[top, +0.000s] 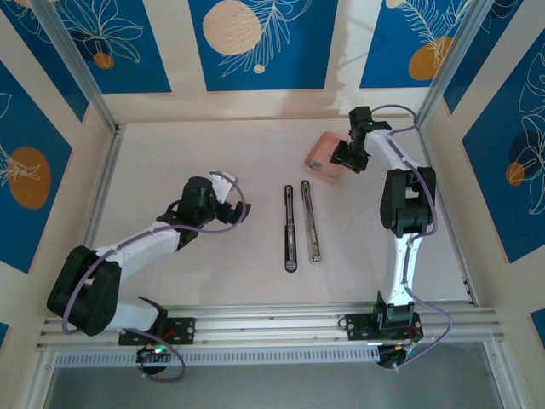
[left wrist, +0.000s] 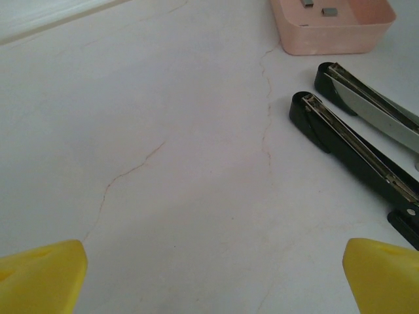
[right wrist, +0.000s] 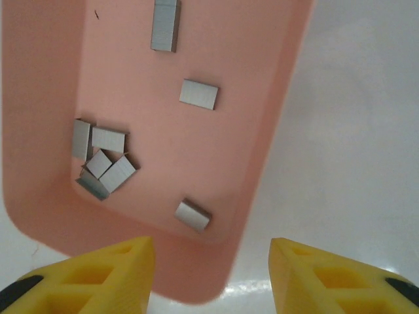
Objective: Load the staples into the stapler
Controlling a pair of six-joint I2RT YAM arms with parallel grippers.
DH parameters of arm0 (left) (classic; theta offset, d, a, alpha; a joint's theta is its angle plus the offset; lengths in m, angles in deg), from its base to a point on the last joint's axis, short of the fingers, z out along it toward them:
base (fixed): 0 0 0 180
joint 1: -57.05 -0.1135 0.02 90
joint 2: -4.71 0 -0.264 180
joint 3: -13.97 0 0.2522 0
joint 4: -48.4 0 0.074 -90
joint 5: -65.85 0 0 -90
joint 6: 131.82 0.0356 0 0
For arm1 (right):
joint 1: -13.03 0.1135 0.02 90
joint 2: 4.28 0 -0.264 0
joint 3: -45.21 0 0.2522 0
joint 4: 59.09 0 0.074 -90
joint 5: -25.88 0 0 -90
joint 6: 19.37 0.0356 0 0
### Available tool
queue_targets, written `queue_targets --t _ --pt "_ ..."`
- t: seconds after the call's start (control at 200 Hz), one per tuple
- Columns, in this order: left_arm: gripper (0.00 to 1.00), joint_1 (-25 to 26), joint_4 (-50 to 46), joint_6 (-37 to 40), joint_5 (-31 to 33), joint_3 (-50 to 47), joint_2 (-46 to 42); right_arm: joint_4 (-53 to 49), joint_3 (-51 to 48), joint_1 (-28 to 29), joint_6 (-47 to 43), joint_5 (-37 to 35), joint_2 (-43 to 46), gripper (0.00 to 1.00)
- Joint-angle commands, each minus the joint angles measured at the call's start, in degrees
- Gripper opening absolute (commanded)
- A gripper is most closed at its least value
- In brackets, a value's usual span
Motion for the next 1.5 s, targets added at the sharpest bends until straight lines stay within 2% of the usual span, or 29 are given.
queue_targets --t 0.0,0.285,0.505,0.855,1.205,1.496 --pt "1.0 -0.75 1.51 -0.37 -1.55 2.44 1.4 -3.18 3.91 -0.15 -1.27 2.59 -3.23 0.49" --pt "1.0 -1.12 1.63 -0.51 -1.62 2.64 2.21 -4.9 6.69 -0.18 -2.69 2.85 -7.76 0.46" --pt "1.0 -1.2 1.81 -0.92 -2.5 2.55 2.63 -5.05 4.18 -0.7 -4.32 2.61 -7.4 0.36" --pt "1.0 -1.18 2.16 -1.51 -2.83 1.68 1.99 -6.37 0.98 -1.24 -7.54 0.95 -5.43 0.27" --pt "1.0 -1.19 2.58 -1.82 -3.46 0.63 0.95 -6.8 -8.42 -1.67 -12.84 -1.05 0.81 0.15" --pt "1.0 -1.18 3.95 -2.68 -4.45 -1.03 -0.2 -6.22 -19.71 -3.86 -17.29 -2.71 8.26 0.12"
